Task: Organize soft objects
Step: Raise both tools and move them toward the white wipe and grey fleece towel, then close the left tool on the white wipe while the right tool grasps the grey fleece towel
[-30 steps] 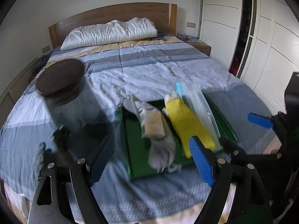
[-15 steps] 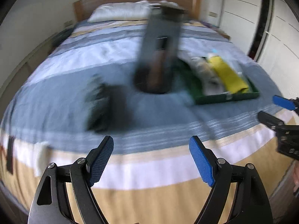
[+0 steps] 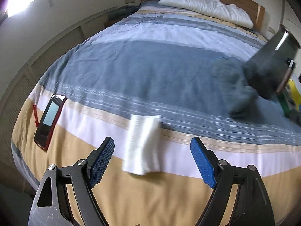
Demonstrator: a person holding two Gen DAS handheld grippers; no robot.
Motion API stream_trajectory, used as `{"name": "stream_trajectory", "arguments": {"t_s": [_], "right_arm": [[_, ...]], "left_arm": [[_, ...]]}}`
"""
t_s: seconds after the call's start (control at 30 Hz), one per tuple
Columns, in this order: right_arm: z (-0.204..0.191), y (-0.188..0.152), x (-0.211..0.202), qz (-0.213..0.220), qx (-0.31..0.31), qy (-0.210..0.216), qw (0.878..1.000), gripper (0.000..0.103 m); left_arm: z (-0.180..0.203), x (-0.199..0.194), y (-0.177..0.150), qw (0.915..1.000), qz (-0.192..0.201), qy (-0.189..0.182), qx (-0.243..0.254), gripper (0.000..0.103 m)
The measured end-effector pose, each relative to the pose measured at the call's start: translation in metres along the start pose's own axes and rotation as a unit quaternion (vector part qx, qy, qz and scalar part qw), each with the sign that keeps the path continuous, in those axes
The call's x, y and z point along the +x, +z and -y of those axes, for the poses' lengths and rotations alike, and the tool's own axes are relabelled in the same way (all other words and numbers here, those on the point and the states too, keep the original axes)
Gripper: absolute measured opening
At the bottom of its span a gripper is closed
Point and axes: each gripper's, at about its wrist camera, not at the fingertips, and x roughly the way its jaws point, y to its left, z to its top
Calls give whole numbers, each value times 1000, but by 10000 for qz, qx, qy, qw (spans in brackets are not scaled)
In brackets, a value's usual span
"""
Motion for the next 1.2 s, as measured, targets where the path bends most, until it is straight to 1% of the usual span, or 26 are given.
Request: {"name": "stream_trajectory", "arguments": {"t_s": [0.17, 0.43, 0.57, 0.73, 0.83, 0.87, 0.9, 0.93, 1.0, 1.1, 1.2], "right_arm": [[-20, 28, 41, -29, 146, 14, 9999, 77], [-27, 57, 128, -408, 561, 132, 9975, 79], [-34, 64, 162, -594, 655, 202, 9959, 79], [-38, 72, 194, -794, 619, 242, 9946, 76], [-42, 74, 205, -853, 608, 303, 9940, 67], [-45, 75, 210, -883, 585, 335, 9938, 62], [-47, 75, 213, -910, 554, 354, 9937, 53], [-51, 75, 216, -929, 482, 394, 9937, 49], [-57, 76, 219, -887, 344, 325, 9949, 42], [-62, 77, 222, -845, 208, 274, 9958, 38], [-65, 77, 221, -825, 121, 264, 9962, 35]], "left_arm": [[-12, 30, 0, 9998, -182, -50, 30, 79], [-11, 61, 1, 9989, -453, -98, 73, 79], [-10, 71, 0, 9984, -552, -104, 37, 78], [-11, 78, 2, 9982, -583, -97, 46, 79], [-10, 80, 3, 9982, -597, -77, 36, 78], [-9, 80, 3, 9982, -593, -61, 43, 78], [-9, 81, 4, 9982, -591, -43, 46, 78], [-8, 82, 4, 9983, -587, -19, 43, 78], [-7, 83, 4, 9983, -577, 12, 59, 76], [-4, 82, 4, 9984, -556, 45, 66, 72], [-1, 83, 4, 9985, -539, 90, 65, 70]]}}
